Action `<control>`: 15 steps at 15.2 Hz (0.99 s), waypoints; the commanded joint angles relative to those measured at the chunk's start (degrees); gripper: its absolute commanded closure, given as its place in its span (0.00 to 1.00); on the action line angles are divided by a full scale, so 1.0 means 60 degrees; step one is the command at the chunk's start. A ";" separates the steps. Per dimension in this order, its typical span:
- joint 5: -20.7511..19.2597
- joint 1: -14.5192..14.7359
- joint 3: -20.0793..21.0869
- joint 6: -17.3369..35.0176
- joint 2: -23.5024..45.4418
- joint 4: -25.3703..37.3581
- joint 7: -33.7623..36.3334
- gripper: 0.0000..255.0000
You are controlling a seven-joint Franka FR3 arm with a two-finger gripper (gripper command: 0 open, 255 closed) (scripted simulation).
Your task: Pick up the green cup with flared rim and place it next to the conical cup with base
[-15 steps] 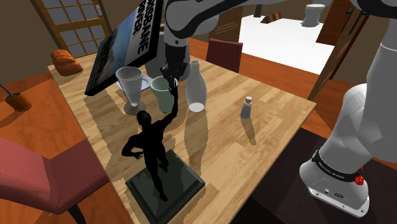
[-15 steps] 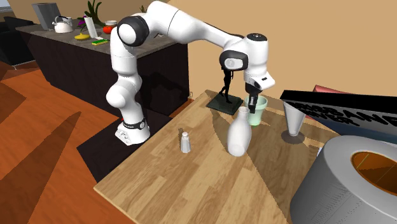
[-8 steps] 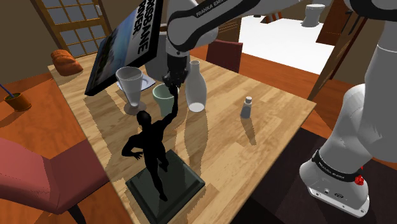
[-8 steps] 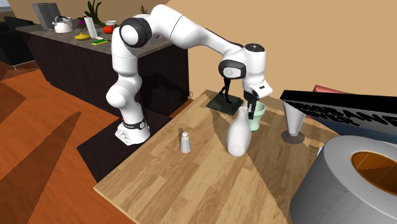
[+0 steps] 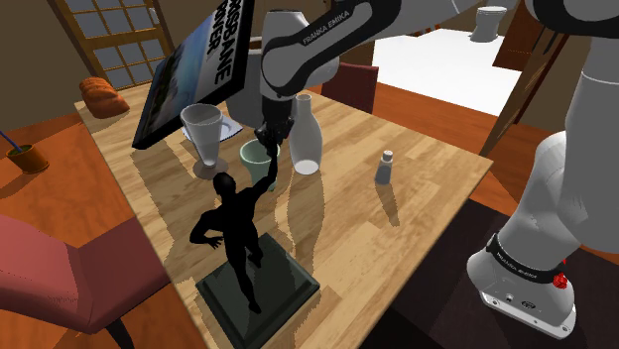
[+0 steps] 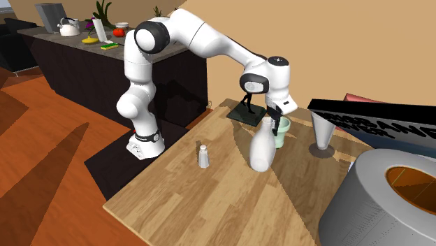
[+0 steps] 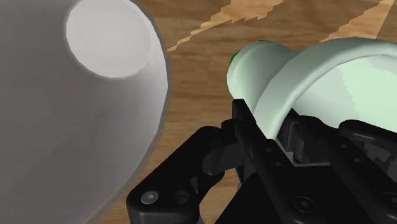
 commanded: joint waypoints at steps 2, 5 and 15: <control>0.0003 0.0000 0.0001 0.0012 0.0002 -0.0001 -0.0003 1.00; 0.0003 -0.0001 0.0001 0.0012 0.0001 -0.0001 -0.0004 0.00; -0.0193 -0.0037 -0.0092 -0.0973 -0.0650 0.0338 0.0121 0.00</control>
